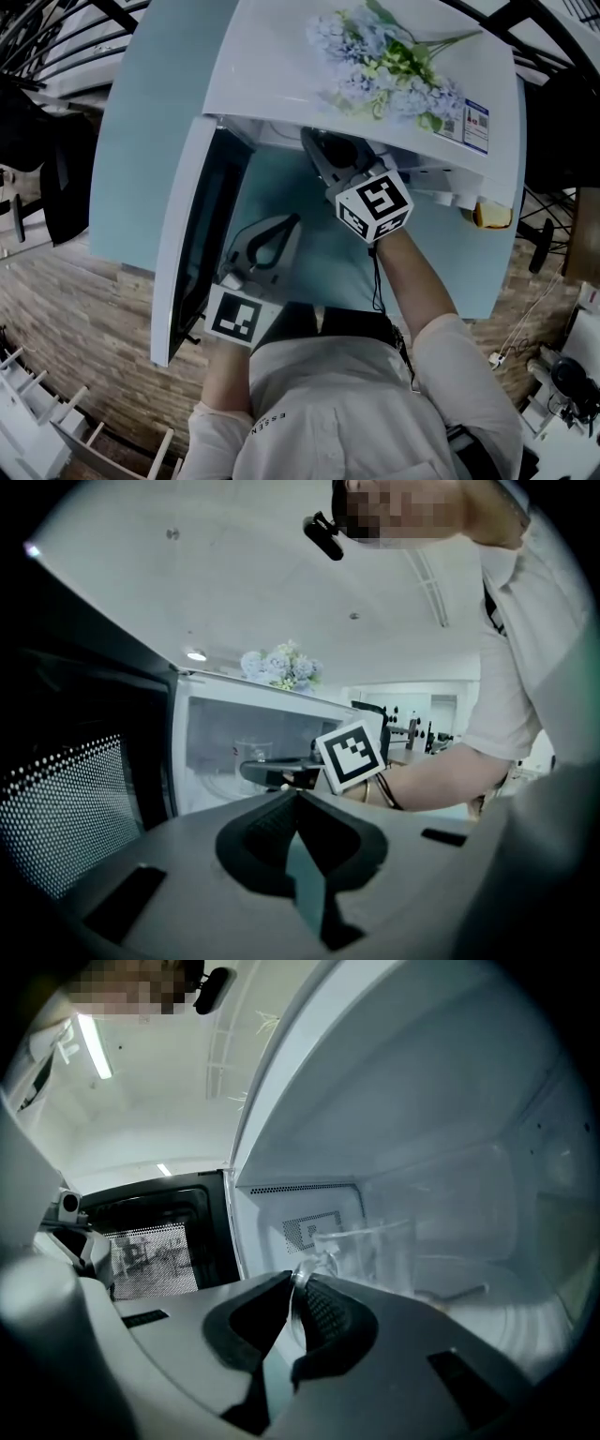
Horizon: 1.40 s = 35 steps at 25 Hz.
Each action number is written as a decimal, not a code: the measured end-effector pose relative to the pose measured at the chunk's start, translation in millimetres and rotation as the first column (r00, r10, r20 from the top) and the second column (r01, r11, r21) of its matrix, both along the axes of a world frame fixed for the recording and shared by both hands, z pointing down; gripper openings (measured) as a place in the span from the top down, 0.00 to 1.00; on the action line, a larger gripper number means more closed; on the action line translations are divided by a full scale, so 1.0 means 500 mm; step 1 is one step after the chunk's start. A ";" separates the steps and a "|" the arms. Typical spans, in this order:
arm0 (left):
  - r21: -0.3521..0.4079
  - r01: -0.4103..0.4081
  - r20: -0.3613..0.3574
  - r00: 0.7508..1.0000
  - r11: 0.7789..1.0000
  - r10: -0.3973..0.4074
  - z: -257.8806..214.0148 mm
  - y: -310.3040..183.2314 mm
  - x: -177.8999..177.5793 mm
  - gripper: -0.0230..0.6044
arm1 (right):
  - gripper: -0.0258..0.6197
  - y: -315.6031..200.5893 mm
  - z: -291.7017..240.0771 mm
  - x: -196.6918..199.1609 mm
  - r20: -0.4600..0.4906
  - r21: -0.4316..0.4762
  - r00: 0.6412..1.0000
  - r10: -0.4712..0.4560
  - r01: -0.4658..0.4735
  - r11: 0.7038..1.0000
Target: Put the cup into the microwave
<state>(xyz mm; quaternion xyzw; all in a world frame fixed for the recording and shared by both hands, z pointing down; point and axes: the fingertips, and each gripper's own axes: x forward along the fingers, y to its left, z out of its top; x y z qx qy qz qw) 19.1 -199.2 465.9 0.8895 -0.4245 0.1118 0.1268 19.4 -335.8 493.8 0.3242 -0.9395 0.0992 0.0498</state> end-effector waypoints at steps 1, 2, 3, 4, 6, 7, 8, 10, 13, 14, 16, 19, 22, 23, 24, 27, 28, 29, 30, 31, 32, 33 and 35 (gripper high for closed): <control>0.001 0.003 -0.003 1.000 1.000 -0.003 0.000 0.000 -0.001 0.96 | 0.92 0.001 0.002 -0.002 -0.003 -0.006 1.000 0.000 0.000 1.000; 0.002 0.005 -0.007 1.000 1.000 -0.005 -0.001 0.000 -0.001 0.96 | 0.92 0.003 0.005 -0.005 -0.007 -0.014 1.000 -0.005 0.005 1.000; 0.000 0.007 -0.011 1.000 1.000 -0.007 -0.001 0.000 -0.001 0.96 | 0.92 0.006 0.007 -0.008 -0.011 -0.021 1.000 -0.012 0.012 1.000; -0.002 0.008 -0.013 1.000 1.000 -0.008 -0.001 0.000 -0.001 0.96 | 0.92 0.008 0.009 -0.009 -0.015 -0.024 1.000 -0.018 0.018 1.000; -0.002 0.005 -0.012 1.000 1.000 -0.005 0.001 0.000 -0.001 0.96 | 0.91 0.013 0.013 -0.012 -0.029 -0.019 0.999 -0.032 0.031 0.999; 0.000 0.002 -0.012 1.000 1.000 -0.002 0.002 0.000 -0.001 0.96 | 0.89 0.017 0.016 -0.013 -0.036 -0.017 0.998 -0.043 0.042 0.999; 0.000 0.001 -0.012 1.000 1.000 -0.001 0.004 0.000 0.000 0.96 | 0.83 0.021 0.019 -0.015 -0.041 -0.017 0.998 -0.055 0.054 0.998; 0.001 -0.002 -0.015 1.000 1.000 0.002 0.007 0.000 0.001 0.96 | 0.79 0.026 0.025 -0.016 -0.042 -0.023 0.997 -0.067 0.066 0.998; -0.002 -0.014 -0.012 1.000 1.000 0.014 0.012 0.002 0.004 0.96 | 0.79 0.027 0.031 -0.006 -0.041 -0.022 0.997 -0.058 0.057 0.998; -0.005 -0.017 -0.011 1.000 1.000 0.017 0.014 0.003 0.005 0.96 | 0.79 0.027 0.033 -0.002 -0.046 -0.020 0.998 -0.053 0.052 0.998; -0.009 -0.021 -0.005 1.000 1.000 0.021 0.019 0.005 0.006 0.96 | 0.79 0.028 0.036 0.005 -0.060 -0.005 0.997 -0.044 0.044 0.999; -0.009 -0.027 0.000 1.000 1.000 0.027 0.024 0.005 0.007 0.96 | 0.79 0.031 0.039 0.018 -0.086 0.013 0.996 -0.028 0.030 0.999; -0.009 -0.031 -0.004 1.000 0.999 0.031 0.022 0.002 0.010 0.96 | 0.79 0.036 0.039 0.036 -0.088 0.022 0.996 -0.004 0.006 1.000; -0.008 -0.033 -0.005 0.999 0.999 0.033 0.022 0.001 0.012 0.96 | 0.79 0.038 0.038 0.044 -0.084 0.025 0.996 0.006 -0.004 1.000; -0.007 -0.036 -0.005 0.999 0.999 0.036 0.022 -0.001 0.016 0.96 | 0.79 0.039 0.036 0.052 -0.078 0.028 0.997 0.017 -0.015 1.000; -0.005 -0.046 -0.009 0.999 0.999 0.046 0.021 -0.005 0.028 0.96 | 0.79 0.043 0.028 0.078 -0.069 0.035 0.996 0.049 -0.047 0.998; -0.006 -0.050 -0.010 0.999 0.999 0.050 0.020 -0.005 0.032 0.96 | 0.79 0.045 0.025 0.087 -0.068 0.036 0.996 0.059 -0.057 0.998; -0.007 -0.054 -0.011 0.998 0.999 0.054 0.020 -0.005 0.036 0.96 | 0.79 0.047 0.023 0.095 -0.067 0.035 0.995 0.070 -0.067 0.997; -0.007 -0.059 -0.010 0.998 0.998 0.059 0.019 -0.005 0.040 0.96 | 0.79 0.048 0.020 0.103 -0.066 0.032 0.995 0.080 -0.078 0.996; -0.005 -0.064 -0.009 0.998 0.998 0.064 0.018 -0.005 0.044 0.96 | 0.79 0.050 0.019 0.112 -0.064 0.027 0.994 0.091 -0.089 0.996; -0.003 -0.068 -0.010 0.998 0.998 0.068 0.015 -0.005 0.048 0.96 | 0.79 0.052 0.018 0.120 -0.063 0.022 0.993 0.100 -0.099 0.995; 0.000 -0.072 -0.011 0.997 0.997 0.072 0.012 -0.006 0.052 0.96 | 0.79 0.055 0.017 0.128 -0.062 0.017 0.992 0.109 -0.108 0.994; 0.004 -0.080 -0.013 0.997 0.997 0.080 0.006 -0.007 0.060 0.96 | 0.79 0.063 0.015 0.143 -0.063 0.014 0.990 0.125 -0.124 0.992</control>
